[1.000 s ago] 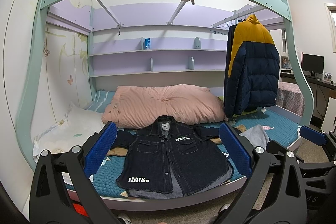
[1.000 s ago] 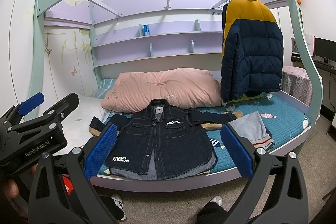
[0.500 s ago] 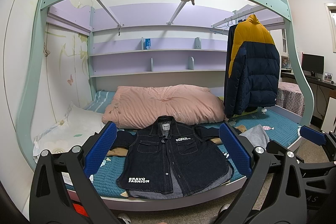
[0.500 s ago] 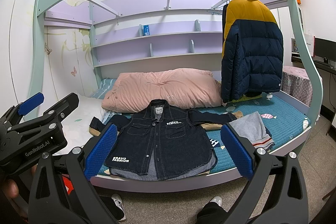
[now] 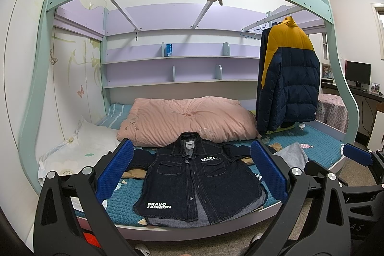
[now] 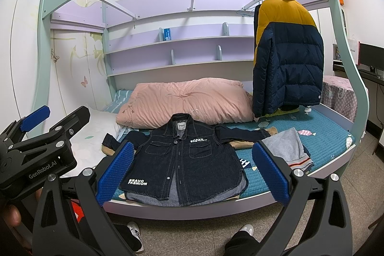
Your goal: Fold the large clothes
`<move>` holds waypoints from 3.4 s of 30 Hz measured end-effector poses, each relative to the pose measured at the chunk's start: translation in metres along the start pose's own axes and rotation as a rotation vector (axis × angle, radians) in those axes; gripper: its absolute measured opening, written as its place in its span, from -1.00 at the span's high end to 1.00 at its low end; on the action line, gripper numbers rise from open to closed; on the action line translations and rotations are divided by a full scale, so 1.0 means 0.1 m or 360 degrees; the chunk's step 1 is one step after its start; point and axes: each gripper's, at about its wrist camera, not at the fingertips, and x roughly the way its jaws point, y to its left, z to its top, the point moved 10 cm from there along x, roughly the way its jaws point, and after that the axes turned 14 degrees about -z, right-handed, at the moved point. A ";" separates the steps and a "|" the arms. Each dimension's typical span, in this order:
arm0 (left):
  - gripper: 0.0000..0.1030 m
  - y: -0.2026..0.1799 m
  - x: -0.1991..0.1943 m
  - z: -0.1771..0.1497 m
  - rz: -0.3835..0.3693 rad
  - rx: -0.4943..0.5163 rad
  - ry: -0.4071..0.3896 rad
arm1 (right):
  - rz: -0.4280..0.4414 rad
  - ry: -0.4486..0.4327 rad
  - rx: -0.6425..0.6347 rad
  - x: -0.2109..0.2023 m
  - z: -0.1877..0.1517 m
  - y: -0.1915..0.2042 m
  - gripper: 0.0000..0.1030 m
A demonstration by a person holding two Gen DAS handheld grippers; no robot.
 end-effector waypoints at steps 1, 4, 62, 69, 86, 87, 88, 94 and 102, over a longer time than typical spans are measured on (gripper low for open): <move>-0.91 0.00 0.00 0.00 0.0000 0.0000 0.0002 | -0.0001 0.0000 -0.0001 0.00 0.00 0.00 -0.85; -0.91 0.00 0.00 0.00 0.0000 0.0000 0.0002 | 0.0000 0.0001 0.0000 0.00 0.00 0.00 -0.85; -0.91 2.19 3.30 -1.65 0.0214 -0.0540 0.0784 | 0.0249 0.0651 -0.0328 3.55 -0.59 1.56 -0.85; -0.91 2.82 3.70 -2.12 0.0296 -0.0645 0.0952 | 0.0356 0.0761 -0.0421 4.25 -0.83 2.14 -0.85; -0.90 5.44 3.98 -2.84 0.0319 -0.1331 0.0793 | 0.0591 0.1139 -0.0431 5.39 -1.72 3.21 0.47; -0.89 5.50 4.00 -2.85 0.0317 -0.1350 0.0787 | 0.0598 0.1143 -0.0434 5.40 -1.74 3.26 0.47; -0.89 5.55 4.02 -2.87 0.0308 -0.1388 0.0789 | 0.0606 0.1147 -0.0429 5.41 -1.75 3.31 0.45; -0.44 5.67 4.21 -2.96 0.0184 -0.1603 0.0732 | 0.0646 0.1151 -0.0459 5.46 -1.81 3.49 0.43; -0.41 5.93 4.15 -3.14 0.0336 -0.1730 0.0721 | 0.0663 0.1149 -0.0451 5.53 -1.79 3.52 0.38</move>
